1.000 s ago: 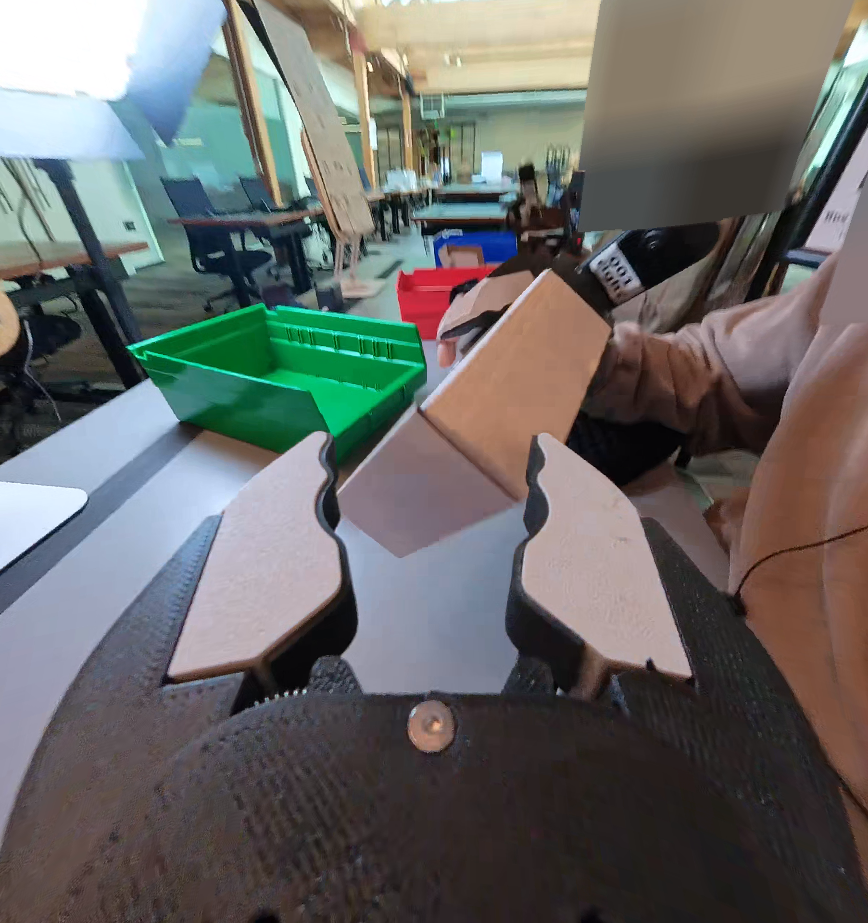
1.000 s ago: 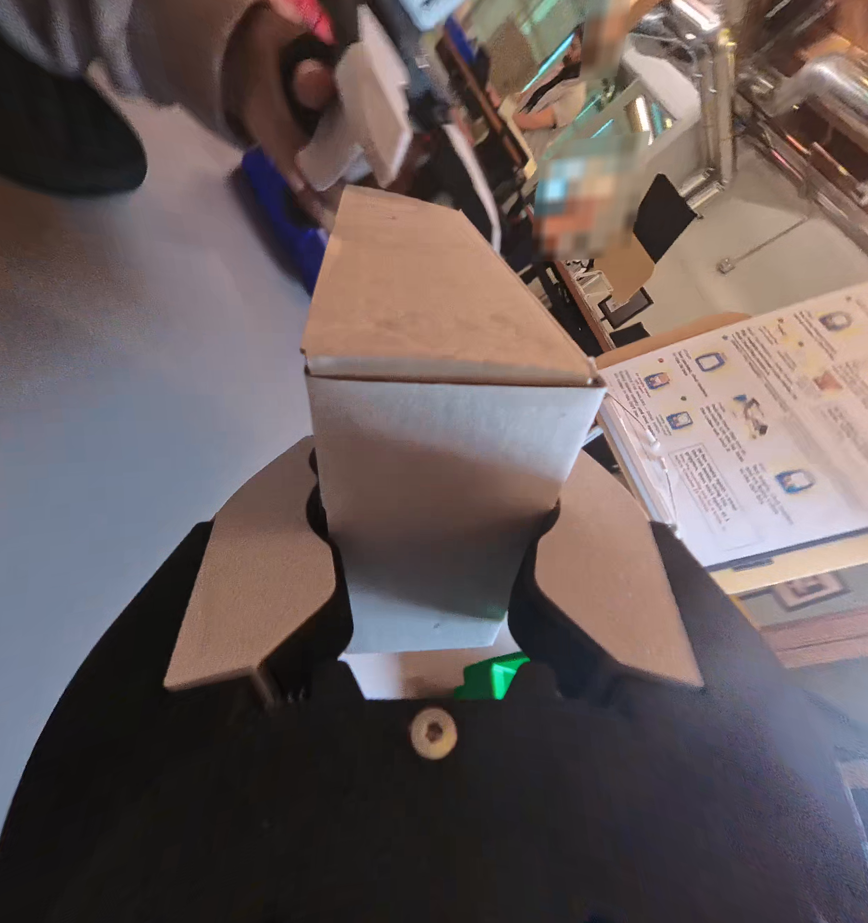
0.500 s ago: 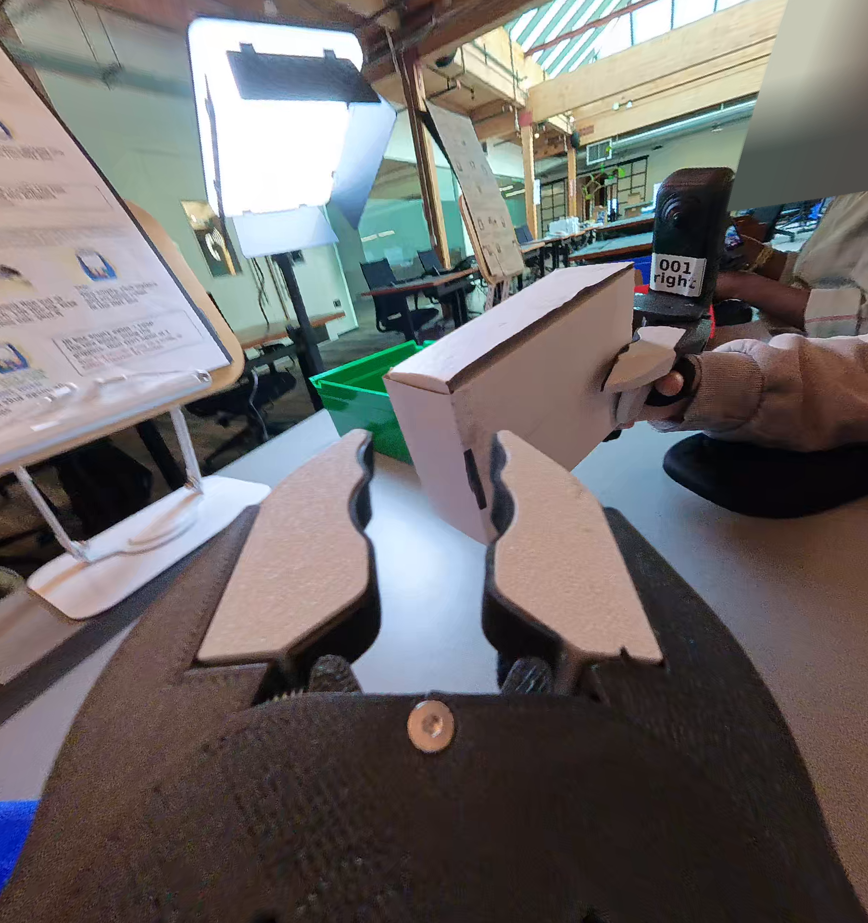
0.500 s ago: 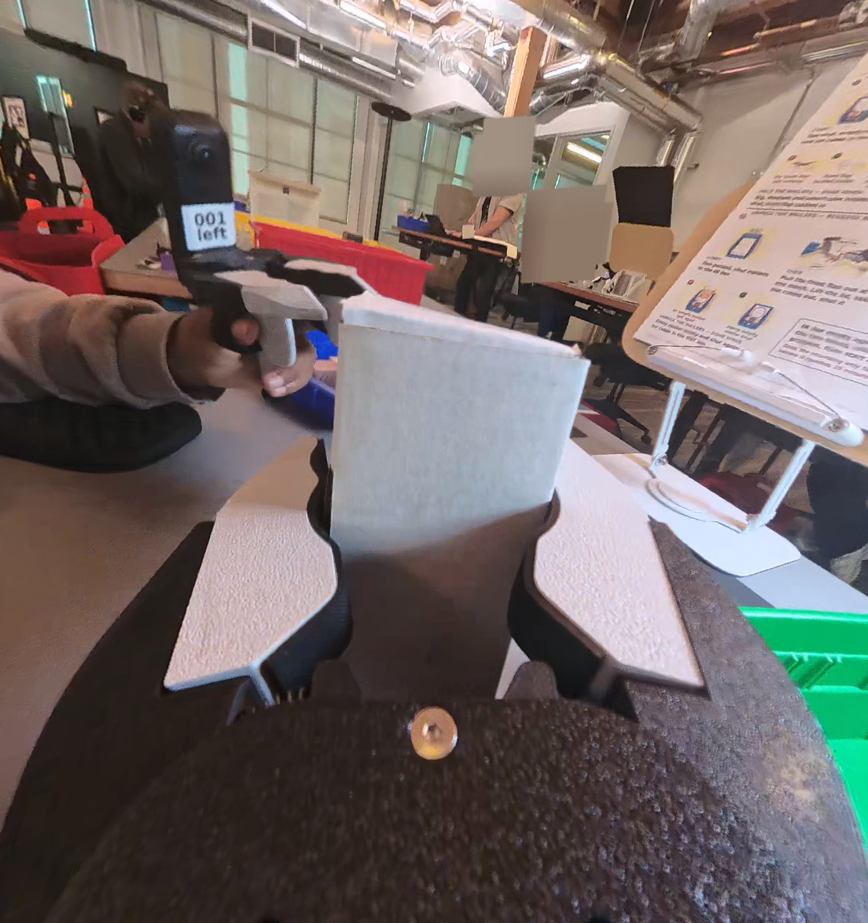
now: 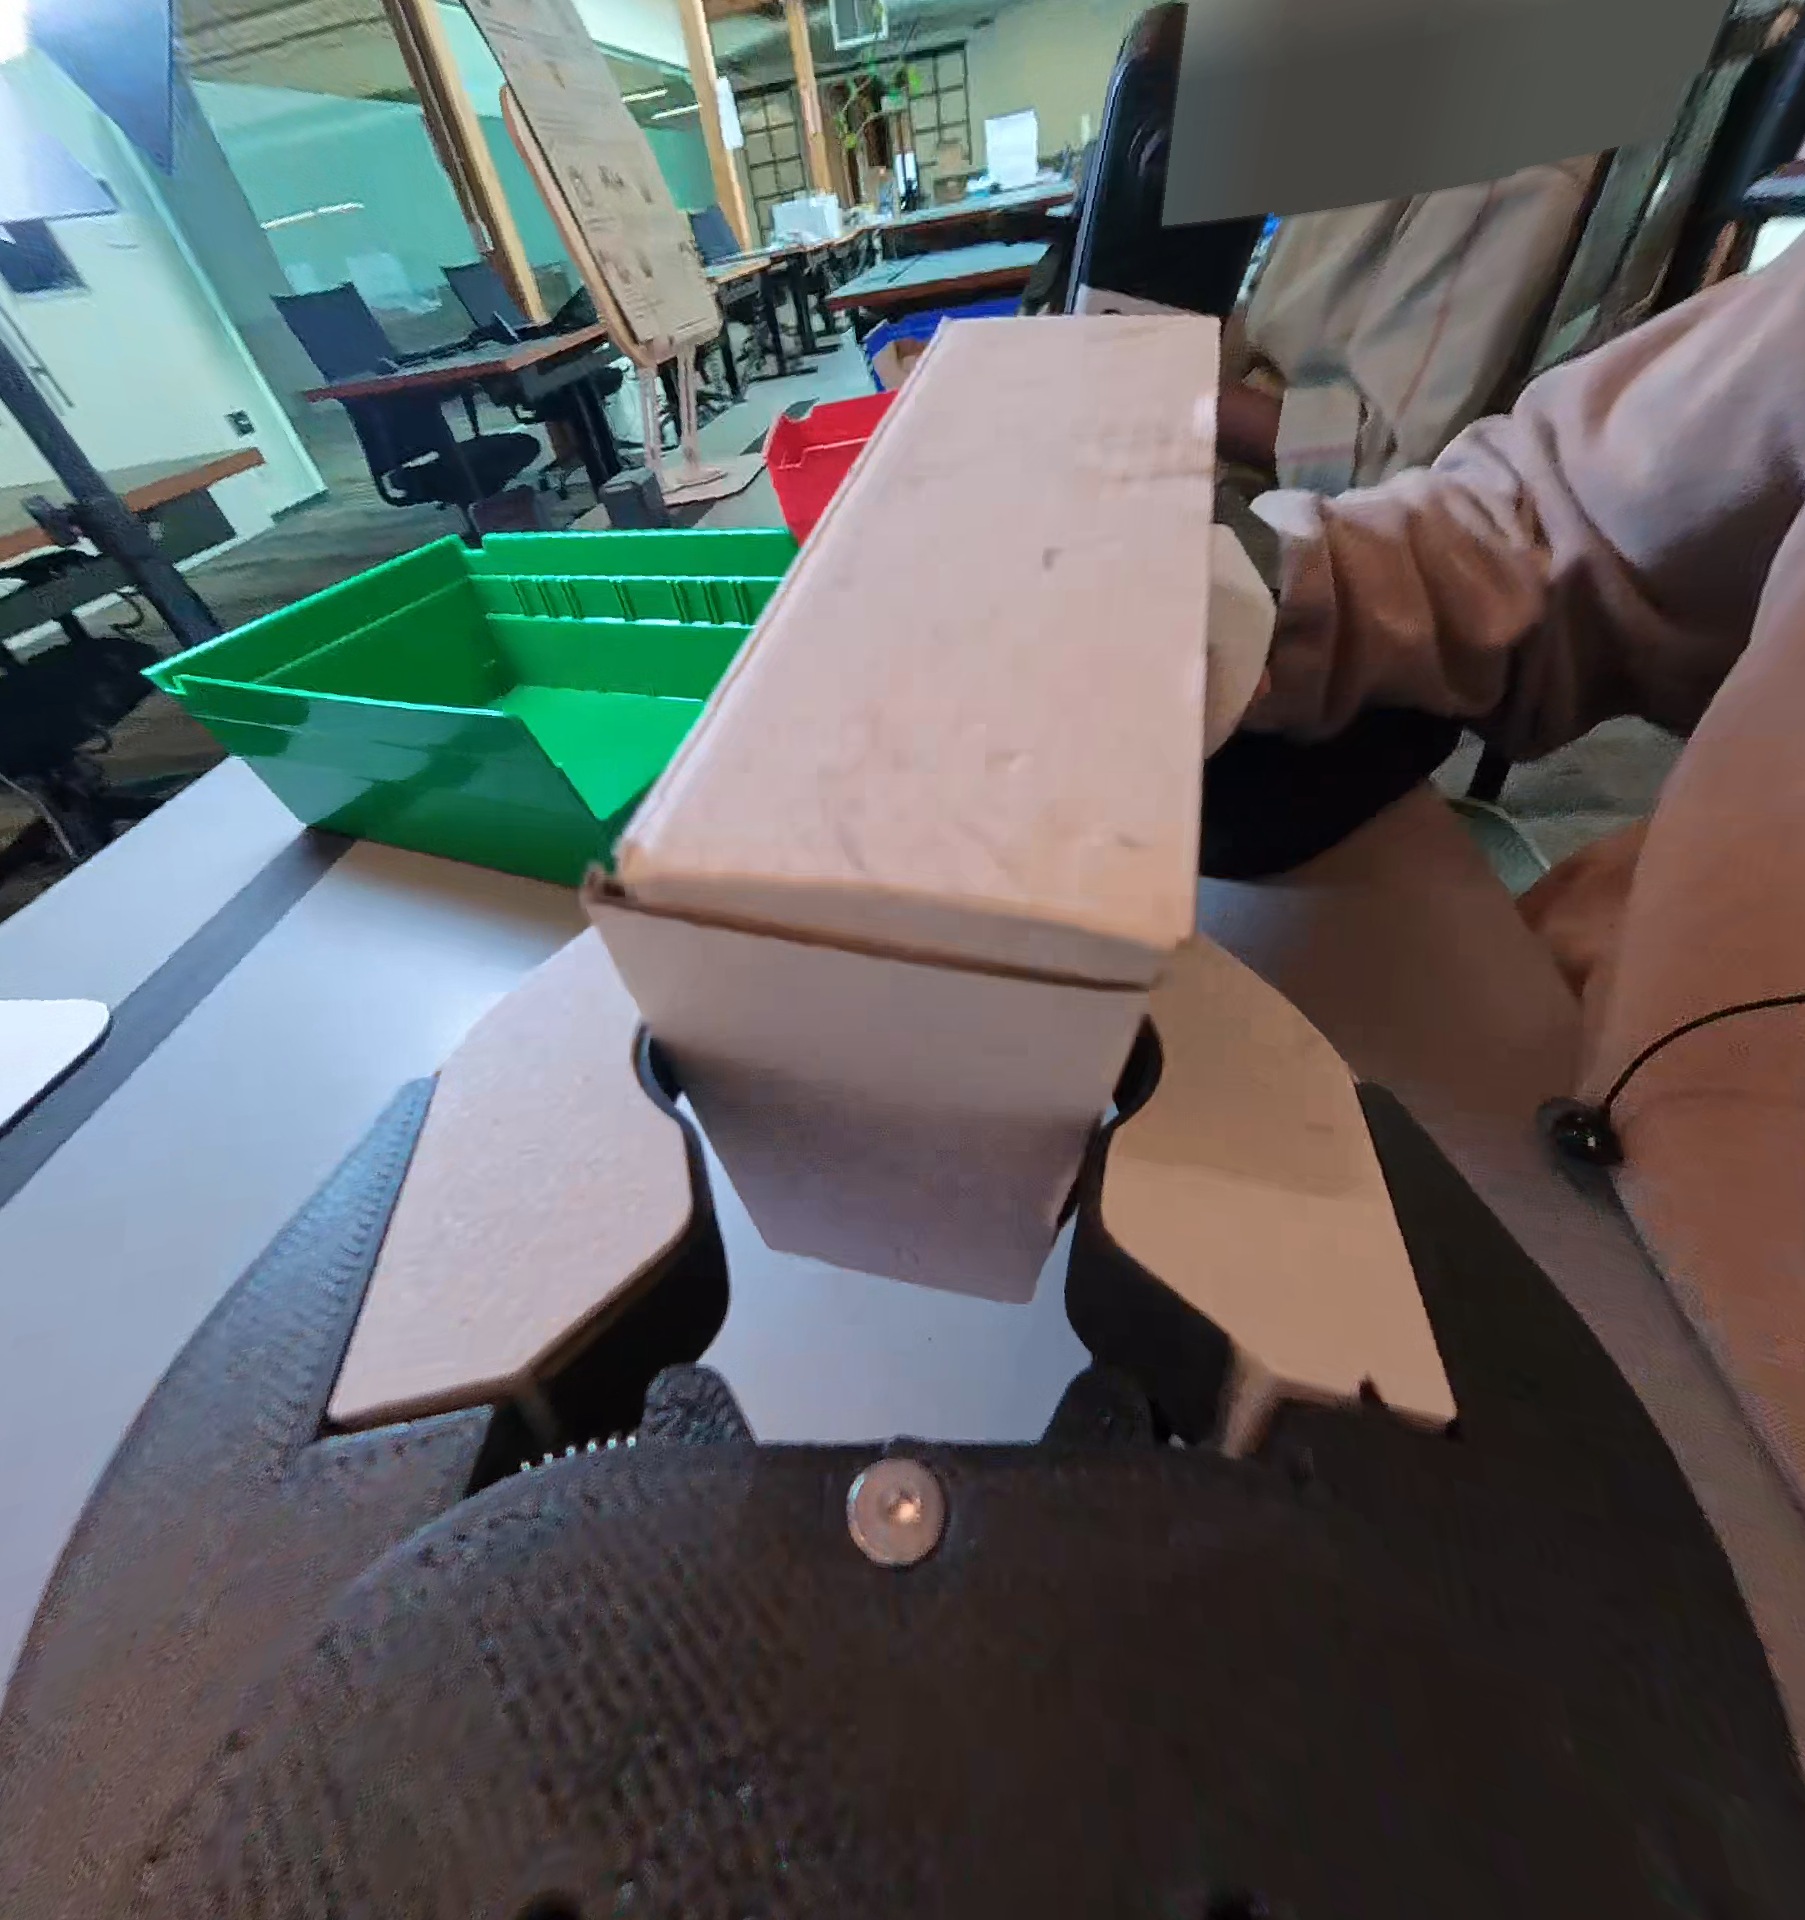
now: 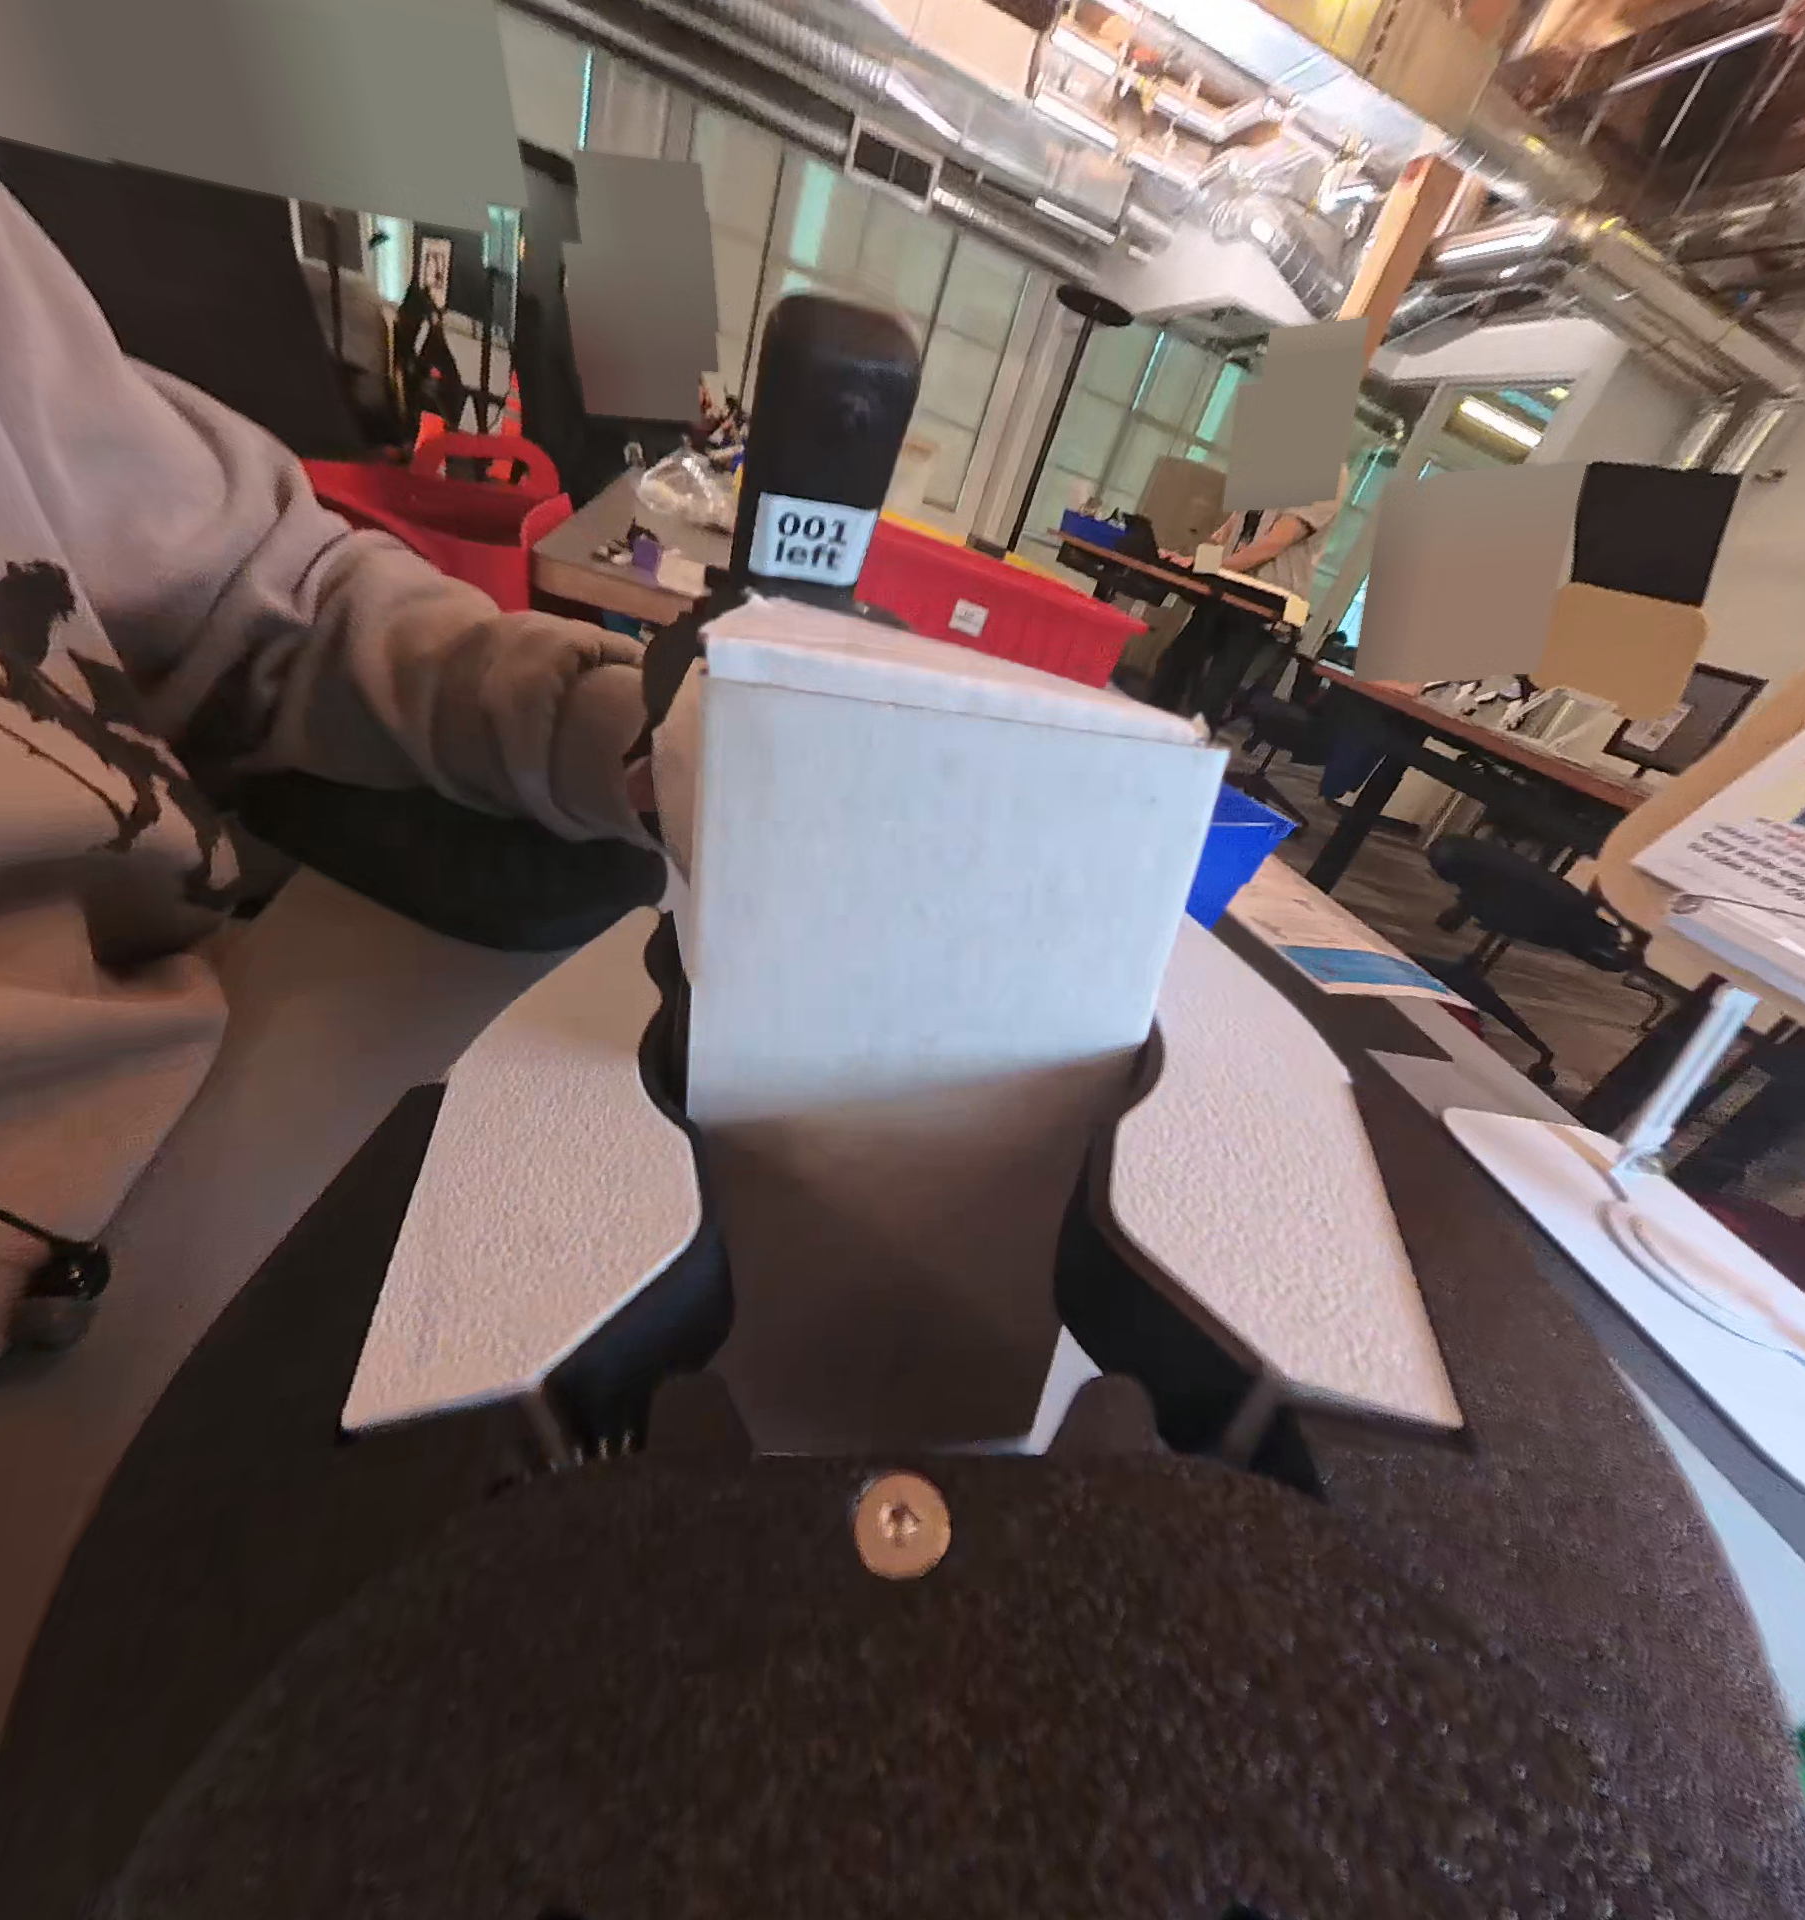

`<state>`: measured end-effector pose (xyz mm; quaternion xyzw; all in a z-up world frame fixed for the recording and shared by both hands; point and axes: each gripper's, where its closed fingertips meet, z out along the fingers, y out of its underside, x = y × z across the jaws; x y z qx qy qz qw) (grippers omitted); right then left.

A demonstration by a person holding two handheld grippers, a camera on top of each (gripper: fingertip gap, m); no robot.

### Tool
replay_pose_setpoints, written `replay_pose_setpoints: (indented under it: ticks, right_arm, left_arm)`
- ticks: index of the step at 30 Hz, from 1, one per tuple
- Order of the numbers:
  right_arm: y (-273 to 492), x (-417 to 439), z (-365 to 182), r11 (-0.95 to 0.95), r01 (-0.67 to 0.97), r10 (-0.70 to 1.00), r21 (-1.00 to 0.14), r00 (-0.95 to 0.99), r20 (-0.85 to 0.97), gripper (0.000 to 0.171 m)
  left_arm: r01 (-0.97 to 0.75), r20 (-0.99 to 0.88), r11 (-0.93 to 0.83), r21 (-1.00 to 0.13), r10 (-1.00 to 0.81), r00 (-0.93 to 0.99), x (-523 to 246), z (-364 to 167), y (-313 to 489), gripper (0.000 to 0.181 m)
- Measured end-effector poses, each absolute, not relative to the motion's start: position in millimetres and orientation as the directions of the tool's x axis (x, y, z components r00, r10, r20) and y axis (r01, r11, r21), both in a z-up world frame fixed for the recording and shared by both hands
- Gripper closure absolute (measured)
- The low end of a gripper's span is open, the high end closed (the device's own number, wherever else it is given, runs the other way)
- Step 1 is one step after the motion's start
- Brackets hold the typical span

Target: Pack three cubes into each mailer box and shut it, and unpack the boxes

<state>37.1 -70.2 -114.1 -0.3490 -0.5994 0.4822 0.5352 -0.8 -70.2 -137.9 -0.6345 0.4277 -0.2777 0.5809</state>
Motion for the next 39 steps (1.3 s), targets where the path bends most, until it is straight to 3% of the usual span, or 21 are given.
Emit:
replay_pose_setpoints:
  ticks: [6,12,15,19,24,32,33,39]
  right_arm:
    - [-45,27,-143,0.289,0.091,0.954,-0.953,-0.107,0.279,0.092]
    - [-3,45,-116,0.428,0.165,0.889,-0.889,0.102,0.447,0.094]
    - [-11,46,-93,0.57,0.209,0.789,-0.794,0.131,0.601,0.114]
    - [-35,19,-95,0.779,0.337,0.546,-0.529,0.049,0.836,0.125]
    - [-32,-6,-117,0.824,0.426,0.398,-0.373,0.034,0.917,0.135]
    - [-29,-9,-118,0.821,0.437,0.338,-0.367,0.146,0.93,0.134]
    - [-31,-9,-115,0.827,0.422,0.332,-0.372,0.168,0.928,0.141]
    - [-24,-8,-127,0.79,0.487,0.371,-0.374,0.106,0.922,0.137]
  left_arm:
    - [-0.32,-0.254,0.079,-0.944,-0.793,0.554,-14,-140,-61,0.101]
    - [-0.476,-0.434,0.12,-0.871,-0.642,0.632,-47,-135,-43,0.101]
    - [-0.568,-0.518,0.108,-0.816,-0.57,0.637,-58,-136,-35,0.102]
    - [-0.636,-0.563,0.048,-0.77,-0.52,0.643,-64,-145,-29,0.101]
    - [-0.652,-0.556,-0.02,-0.758,-0.502,0.662,-68,-151,-26,0.101]
    - [-0.578,-0.406,-0.172,-0.798,-0.556,0.725,-69,-166,-25,0.102]
    - [-0.573,-0.393,-0.188,-0.798,-0.559,0.73,-68,-169,-25,0.102]
    - [-0.6,-0.426,-0.163,-0.783,-0.562,0.709,-59,-169,-28,0.102]
